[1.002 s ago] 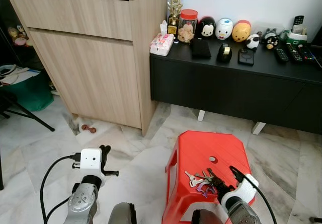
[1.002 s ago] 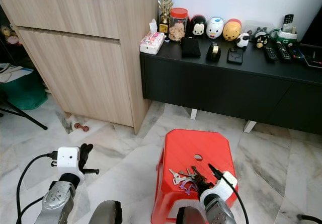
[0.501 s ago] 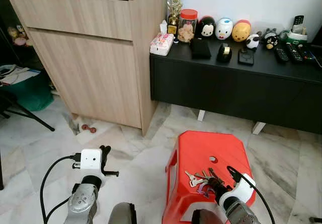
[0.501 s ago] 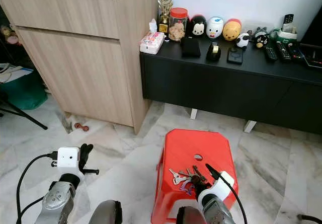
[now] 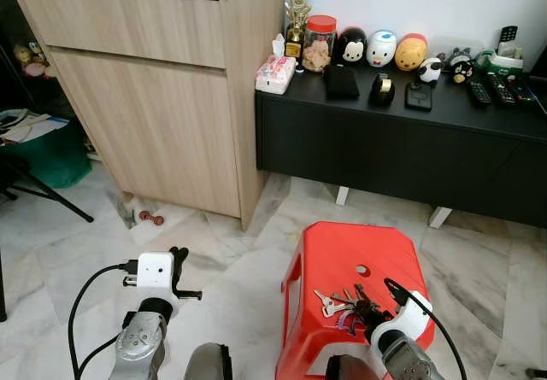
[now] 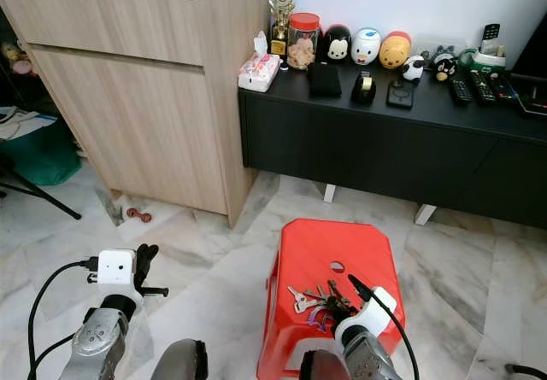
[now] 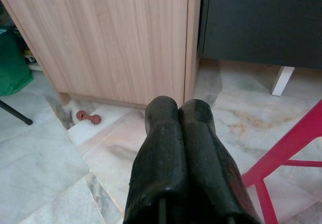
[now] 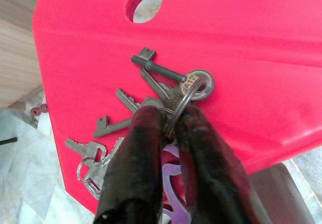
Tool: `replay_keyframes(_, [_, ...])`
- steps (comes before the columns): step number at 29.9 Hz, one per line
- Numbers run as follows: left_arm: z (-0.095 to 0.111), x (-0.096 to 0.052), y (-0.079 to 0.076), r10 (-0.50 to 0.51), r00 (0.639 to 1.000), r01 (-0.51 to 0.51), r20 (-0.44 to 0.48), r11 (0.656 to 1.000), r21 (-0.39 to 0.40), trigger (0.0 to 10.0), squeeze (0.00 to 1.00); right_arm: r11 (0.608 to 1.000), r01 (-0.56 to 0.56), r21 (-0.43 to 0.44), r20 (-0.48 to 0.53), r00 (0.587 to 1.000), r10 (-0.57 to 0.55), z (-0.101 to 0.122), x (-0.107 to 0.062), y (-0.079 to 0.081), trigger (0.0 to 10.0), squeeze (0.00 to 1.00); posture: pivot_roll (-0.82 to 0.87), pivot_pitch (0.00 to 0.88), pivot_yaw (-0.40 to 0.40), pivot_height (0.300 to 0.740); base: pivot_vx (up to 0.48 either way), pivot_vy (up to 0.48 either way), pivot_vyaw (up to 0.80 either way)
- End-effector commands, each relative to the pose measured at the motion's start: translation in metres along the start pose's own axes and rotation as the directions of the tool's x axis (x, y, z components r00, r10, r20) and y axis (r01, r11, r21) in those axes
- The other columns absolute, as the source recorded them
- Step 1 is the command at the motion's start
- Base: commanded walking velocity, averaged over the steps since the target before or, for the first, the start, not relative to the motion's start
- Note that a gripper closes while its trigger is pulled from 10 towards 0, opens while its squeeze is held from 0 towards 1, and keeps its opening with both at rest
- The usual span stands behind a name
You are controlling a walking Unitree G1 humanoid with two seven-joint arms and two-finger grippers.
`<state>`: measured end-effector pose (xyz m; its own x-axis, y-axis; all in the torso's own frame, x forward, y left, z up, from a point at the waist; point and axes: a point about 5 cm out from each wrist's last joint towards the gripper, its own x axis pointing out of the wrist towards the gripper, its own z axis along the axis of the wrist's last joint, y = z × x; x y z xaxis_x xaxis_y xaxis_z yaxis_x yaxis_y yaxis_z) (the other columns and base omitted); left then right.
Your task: Hang keys on a hook
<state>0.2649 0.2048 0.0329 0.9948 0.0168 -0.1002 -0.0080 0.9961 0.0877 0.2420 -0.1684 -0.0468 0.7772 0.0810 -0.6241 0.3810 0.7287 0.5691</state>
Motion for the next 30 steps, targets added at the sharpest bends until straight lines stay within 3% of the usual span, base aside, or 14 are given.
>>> replay_keyframes(1, [-0.003,-0.003,0.001,-0.01,1.0,0.01,-0.016,1.0,0.027,10.0,0.0,1.0,0.002,-0.007,-0.002,1.0,-0.002,0.001,0.0,-0.001,0.0,0.0,0.16,0.042,-0.047,0.613,0.0,0.0,0.0])
replay_keyframes(11, [-0.004,-0.003,0.0,-0.012,1.0,0.013,-0.019,0.999,0.031,10.0,0.0,1.0,0.001,-0.031,0.007,1.0,0.0,0.001,0.0,0.0,0.0,0.0,0.16,0.043,-0.046,0.613,0.0,0.0,0.0])
replay_keyframes(15, [-0.005,-0.003,0.0,-0.011,1.0,0.012,-0.022,0.999,0.031,10.0,0.0,0.983,-0.019,-0.183,0.153,0.987,0.047,0.021,0.0,0.009,0.0,0.0,0.16,0.042,-0.045,0.613,0.0,0.0,0.0])
replay_keyframes(17, [-0.005,-0.003,-0.001,-0.011,1.0,0.012,-0.023,0.999,0.031,10.0,0.0,0.977,-0.03,-0.21,0.193,0.978,0.072,0.027,0.0,0.013,0.0,0.0,0.16,0.039,-0.046,0.613,0.0,0.0,0.0])
replay_keyframes(20, [-0.005,-0.002,-0.002,-0.013,1.0,0.014,-0.025,0.999,0.03,10.0,0.0,0.946,-0.06,-0.32,0.276,0.949,0.154,0.042,-0.003,0.027,0.0,0.0,0.16,0.04,-0.047,0.613,0.0,0.0,0.0])
replay_keyframes(23, [-0.006,-0.002,-0.003,-0.012,1.0,0.013,-0.028,1.0,0.027,10.0,0.0,0.927,-0.063,-0.37,0.343,0.918,0.199,0.051,-0.008,0.037,0.0,0.0,0.15,0.039,-0.051,0.613,0.0,0.0,0.0])
replay_keyframes(25, [-0.011,-0.004,-0.004,-0.006,0.999,0.007,-0.047,1.0,0.022,10.0,0.0,0.881,-0.053,-0.471,0.396,0.879,0.264,0.057,-0.014,0.046,0.0,0.0,0.15,0.037,-0.053,0.613,0.0,0.0,0.0])
replay_keyframes(27, [-0.013,-0.005,-0.004,-0.003,0.999,0.004,-0.054,1.0,0.02,10.0,0.0,0.863,-0.05,-0.503,0.407,0.867,0.287,0.058,-0.017,0.049,0.0,0.0,0.15,0.037,-0.053,0.613,0.0,0.0,0.0])
replay_keyframes(28, [-0.015,-0.006,-0.003,0.002,0.998,-0.001,-0.064,1.0,0.017,10.0,0.0,0.852,-0.045,-0.521,0.414,0.86,0.298,0.058,-0.018,0.051,6.0,0.0,0.15,0.037,-0.053,0.613,0.0,0.0,0.0])
replay_keyframes(29, [-0.017,-0.007,-0.002,0.008,0.997,-0.007,-0.073,1.0,0.012,10.0,0.0,0.855,-0.041,-0.518,0.416,0.861,0.294,0.058,-0.018,0.051,10.0,0.0,0.15,0.037,-0.053,0.613,0.0,0.0,0.0])
replay_keyframes(30, [-0.018,-0.008,-0.001,0.012,0.997,-0.011,-0.078,1.0,0.009,10.0,0.0,0.857,-0.038,-0.513,0.417,0.862,0.288,0.057,-0.018,0.051,10.0,0.0,0.15,0.037,-0.053,0.613,0.0,0.0,0.0])
